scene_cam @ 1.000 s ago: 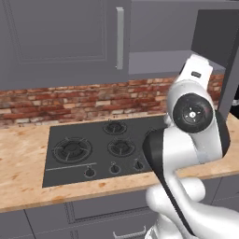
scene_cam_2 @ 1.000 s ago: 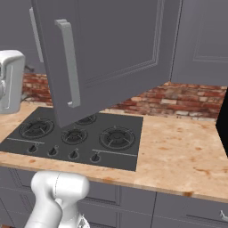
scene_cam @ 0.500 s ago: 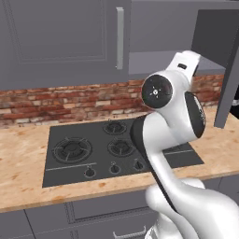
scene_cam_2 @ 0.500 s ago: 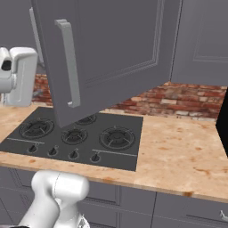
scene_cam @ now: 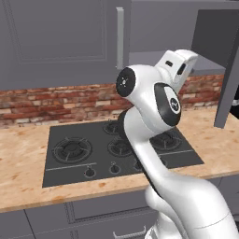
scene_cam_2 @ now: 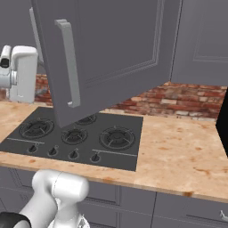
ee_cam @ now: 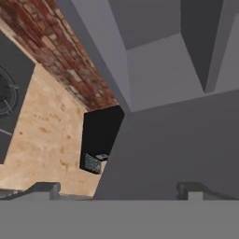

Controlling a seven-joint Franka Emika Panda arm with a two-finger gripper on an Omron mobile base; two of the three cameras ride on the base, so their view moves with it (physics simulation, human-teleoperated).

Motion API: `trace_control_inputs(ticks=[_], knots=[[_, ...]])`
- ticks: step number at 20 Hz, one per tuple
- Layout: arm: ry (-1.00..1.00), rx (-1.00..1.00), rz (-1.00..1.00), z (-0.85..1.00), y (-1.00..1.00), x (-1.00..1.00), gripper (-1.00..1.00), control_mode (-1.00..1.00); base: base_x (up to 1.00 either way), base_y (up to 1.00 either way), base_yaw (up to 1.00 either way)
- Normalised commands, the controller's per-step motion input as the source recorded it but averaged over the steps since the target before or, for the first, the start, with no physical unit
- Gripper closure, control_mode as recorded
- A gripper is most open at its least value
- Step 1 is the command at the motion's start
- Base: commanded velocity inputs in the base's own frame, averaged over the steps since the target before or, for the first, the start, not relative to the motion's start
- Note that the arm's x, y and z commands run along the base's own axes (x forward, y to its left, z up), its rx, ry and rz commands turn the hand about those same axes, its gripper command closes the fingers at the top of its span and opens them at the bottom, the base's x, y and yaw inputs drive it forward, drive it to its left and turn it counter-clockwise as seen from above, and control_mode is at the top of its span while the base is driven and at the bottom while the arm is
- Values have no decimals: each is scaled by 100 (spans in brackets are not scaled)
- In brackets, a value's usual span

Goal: Open the cabinet. Pick the spray and place it next to the sink. Then close the cabinet.

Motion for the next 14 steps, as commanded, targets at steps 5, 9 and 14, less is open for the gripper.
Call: trace_control_inputs(ticks=[5,9,14], knots=[[0,0,-8,0,-13,-1,-100,-100,0,0,0],[0,0,0,0,-10,-1,-100,-100,0,0,0],[0,0,1,0,-26,0,-100,-100,0,0,0]])
